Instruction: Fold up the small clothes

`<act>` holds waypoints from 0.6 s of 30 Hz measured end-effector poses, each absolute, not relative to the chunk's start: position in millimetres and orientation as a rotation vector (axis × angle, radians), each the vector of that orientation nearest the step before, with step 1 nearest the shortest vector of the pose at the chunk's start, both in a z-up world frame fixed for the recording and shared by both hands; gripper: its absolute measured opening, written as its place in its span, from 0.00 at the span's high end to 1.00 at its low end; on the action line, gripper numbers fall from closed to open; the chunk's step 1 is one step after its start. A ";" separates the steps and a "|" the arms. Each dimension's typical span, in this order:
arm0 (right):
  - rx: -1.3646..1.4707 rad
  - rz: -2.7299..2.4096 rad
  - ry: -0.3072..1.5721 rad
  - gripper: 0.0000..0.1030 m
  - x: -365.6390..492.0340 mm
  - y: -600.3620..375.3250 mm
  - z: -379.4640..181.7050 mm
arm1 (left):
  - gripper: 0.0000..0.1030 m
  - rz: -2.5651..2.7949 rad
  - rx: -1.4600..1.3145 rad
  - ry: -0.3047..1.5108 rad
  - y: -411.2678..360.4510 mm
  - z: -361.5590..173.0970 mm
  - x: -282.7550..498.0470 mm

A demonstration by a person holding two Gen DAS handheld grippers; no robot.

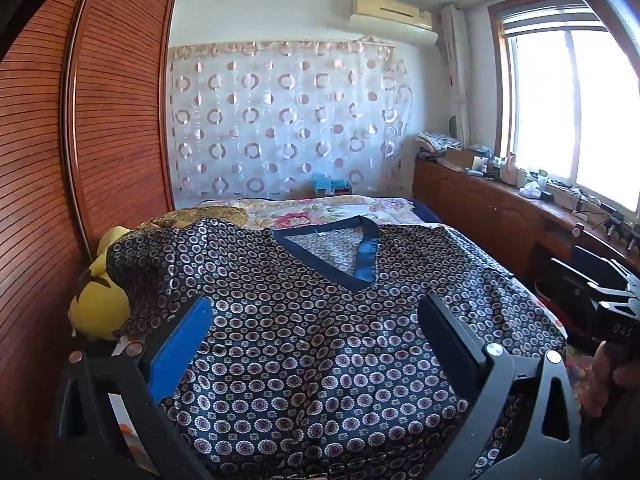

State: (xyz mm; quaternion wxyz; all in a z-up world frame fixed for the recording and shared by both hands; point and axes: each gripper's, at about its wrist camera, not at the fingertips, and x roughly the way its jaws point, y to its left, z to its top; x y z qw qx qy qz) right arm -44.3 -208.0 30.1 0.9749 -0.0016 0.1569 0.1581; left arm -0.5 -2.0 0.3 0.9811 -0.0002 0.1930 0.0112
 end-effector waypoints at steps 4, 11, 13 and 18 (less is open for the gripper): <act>-0.004 0.317 0.308 0.00 -47.1 -209.4 30.6 | 0.00 0.021 -0.025 0.393 1.3 0.1 0.1; -0.003 0.320 0.314 0.00 -46.7 -207.5 31.5 | 0.00 0.023 -0.020 0.395 2.9 -5.0 0.2; -0.002 0.320 0.316 0.00 -45.5 -207.2 30.6 | 0.00 0.022 -0.017 0.396 2.9 -6.6 0.4; -0.009 0.320 0.320 0.00 -45.3 -205.7 29.2 | 0.00 0.026 -0.023 0.400 5.1 -6.2 1.5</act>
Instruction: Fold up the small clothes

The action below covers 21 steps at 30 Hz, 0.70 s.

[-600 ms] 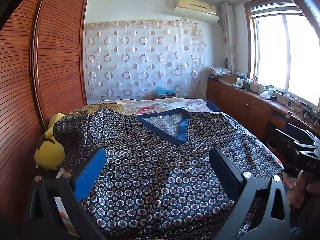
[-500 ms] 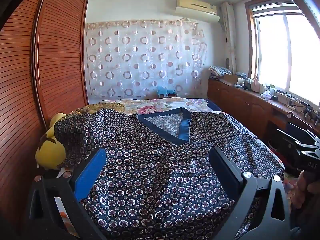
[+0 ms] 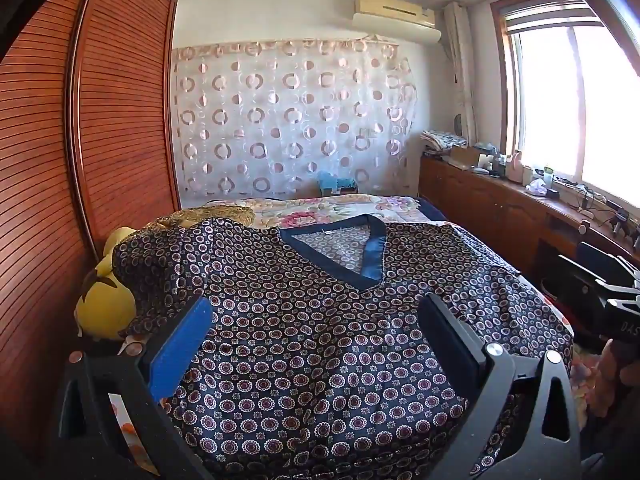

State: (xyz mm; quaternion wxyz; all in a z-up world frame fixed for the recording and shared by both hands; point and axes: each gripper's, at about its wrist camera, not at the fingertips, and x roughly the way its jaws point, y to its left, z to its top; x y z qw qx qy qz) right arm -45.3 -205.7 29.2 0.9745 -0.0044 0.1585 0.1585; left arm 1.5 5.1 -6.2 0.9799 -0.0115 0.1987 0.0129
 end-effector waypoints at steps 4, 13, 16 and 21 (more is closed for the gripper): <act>-0.012 0.319 0.321 0.00 -46.5 -204.6 28.8 | 0.00 0.027 -0.021 0.401 5.3 -4.4 2.2; -0.011 0.319 0.320 0.00 -46.0 -205.0 30.1 | 0.00 0.029 -0.017 0.398 4.1 -3.6 1.2; -0.012 0.318 0.321 0.00 -45.8 -204.8 30.2 | 0.00 0.028 -0.018 0.397 3.9 -2.8 0.6; -0.013 0.318 0.320 0.00 -46.5 -204.5 30.3 | 0.00 0.029 -0.016 0.395 3.9 -2.5 0.6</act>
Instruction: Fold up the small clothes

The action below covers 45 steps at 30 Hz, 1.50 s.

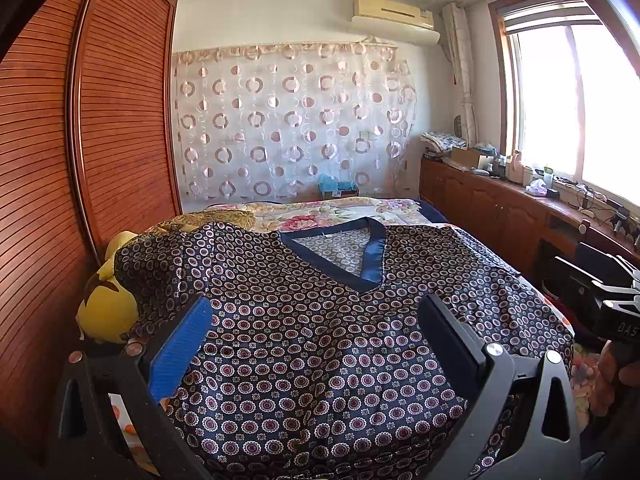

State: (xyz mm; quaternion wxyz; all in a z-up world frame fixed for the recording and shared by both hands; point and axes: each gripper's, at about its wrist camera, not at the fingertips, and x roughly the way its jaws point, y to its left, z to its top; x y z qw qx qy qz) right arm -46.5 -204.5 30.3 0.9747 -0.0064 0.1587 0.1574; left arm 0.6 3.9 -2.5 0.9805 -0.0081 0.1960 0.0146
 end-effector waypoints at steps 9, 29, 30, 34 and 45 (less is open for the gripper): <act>-0.013 0.317 0.320 0.00 -46.8 -204.0 30.5 | 0.00 0.029 -0.017 0.389 5.7 2.1 -0.2; -0.010 0.318 0.316 0.00 -46.5 -202.3 30.1 | 0.00 0.032 -0.011 0.376 7.0 16.9 -6.6; -0.011 0.318 0.316 0.00 -46.7 -202.6 30.2 | 0.00 0.033 -0.011 0.376 6.3 15.6 -6.8; -0.011 0.317 0.316 0.00 -46.8 -202.5 30.2 | 0.00 0.033 -0.011 0.375 6.1 15.1 -7.1; -0.009 0.320 0.314 0.00 -46.8 -201.4 29.5 | 0.00 0.033 -0.009 0.374 5.9 15.1 -7.7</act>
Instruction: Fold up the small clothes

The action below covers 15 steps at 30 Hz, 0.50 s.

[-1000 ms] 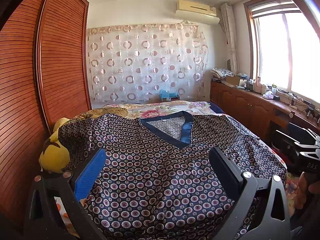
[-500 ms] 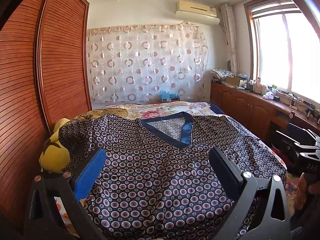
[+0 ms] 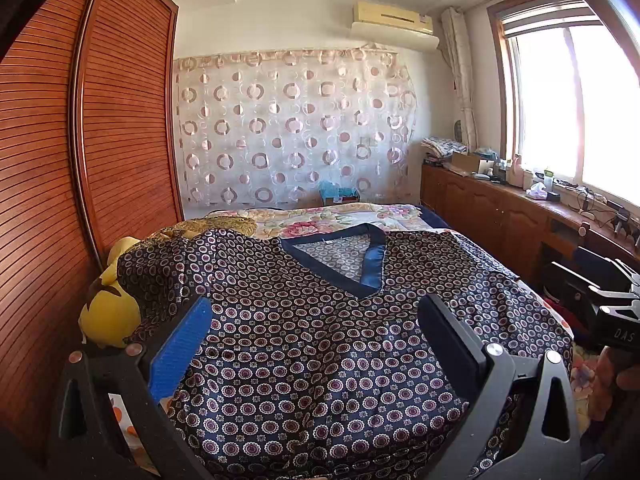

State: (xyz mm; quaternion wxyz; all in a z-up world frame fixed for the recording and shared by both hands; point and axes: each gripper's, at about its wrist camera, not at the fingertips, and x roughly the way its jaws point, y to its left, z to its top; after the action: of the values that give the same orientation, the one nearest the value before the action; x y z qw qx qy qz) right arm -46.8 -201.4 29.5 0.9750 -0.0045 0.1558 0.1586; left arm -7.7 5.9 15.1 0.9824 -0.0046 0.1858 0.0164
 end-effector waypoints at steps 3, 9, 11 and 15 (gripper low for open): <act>-0.009 0.321 0.315 0.00 -46.5 -201.2 29.5 | 0.00 0.034 -0.009 0.373 4.2 15.4 -8.6; -0.008 0.324 0.314 0.00 -46.3 -199.7 28.1 | 0.00 0.032 -0.009 0.375 4.6 15.4 -8.5; -0.009 0.319 0.311 0.00 -43.6 -197.9 26.2 | 0.00 0.033 -0.007 0.384 5.3 14.6 -6.7; -0.021 0.325 0.312 0.00 -39.4 -193.1 20.5 | 0.00 0.040 -0.022 0.409 14.5 8.0 0.5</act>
State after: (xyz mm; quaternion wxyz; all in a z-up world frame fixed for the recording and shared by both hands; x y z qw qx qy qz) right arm -39.4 -193.1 20.5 0.9747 -0.0102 0.1546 0.1612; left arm 0.5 14.5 8.0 0.9789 -0.0107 0.2033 0.0198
